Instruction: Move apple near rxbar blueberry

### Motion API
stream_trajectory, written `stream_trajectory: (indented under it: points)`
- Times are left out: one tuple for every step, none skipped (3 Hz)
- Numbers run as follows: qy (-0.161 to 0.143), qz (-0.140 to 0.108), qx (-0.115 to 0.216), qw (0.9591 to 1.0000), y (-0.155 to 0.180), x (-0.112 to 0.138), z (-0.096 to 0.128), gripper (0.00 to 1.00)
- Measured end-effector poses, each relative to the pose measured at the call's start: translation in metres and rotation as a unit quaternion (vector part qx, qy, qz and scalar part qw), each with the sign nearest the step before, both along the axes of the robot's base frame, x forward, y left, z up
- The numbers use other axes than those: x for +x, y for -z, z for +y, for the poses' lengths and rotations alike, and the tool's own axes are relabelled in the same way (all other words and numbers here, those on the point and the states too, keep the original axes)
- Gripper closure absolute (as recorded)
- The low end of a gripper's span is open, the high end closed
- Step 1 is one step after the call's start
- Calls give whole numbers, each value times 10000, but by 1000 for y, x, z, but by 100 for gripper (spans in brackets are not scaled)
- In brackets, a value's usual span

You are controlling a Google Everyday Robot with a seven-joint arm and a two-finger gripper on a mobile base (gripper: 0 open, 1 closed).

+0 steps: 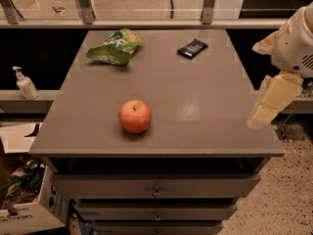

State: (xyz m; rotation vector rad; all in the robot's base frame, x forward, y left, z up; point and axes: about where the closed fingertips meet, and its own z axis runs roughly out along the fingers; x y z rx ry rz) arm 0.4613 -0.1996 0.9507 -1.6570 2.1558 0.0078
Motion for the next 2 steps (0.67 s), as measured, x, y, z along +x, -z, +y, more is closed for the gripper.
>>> stream_trajectory:
  points:
    - [-67, -46, 436, 9990, 14, 19, 14, 0]
    - [-121, -168, 957, 9952, 20, 42, 29, 0]
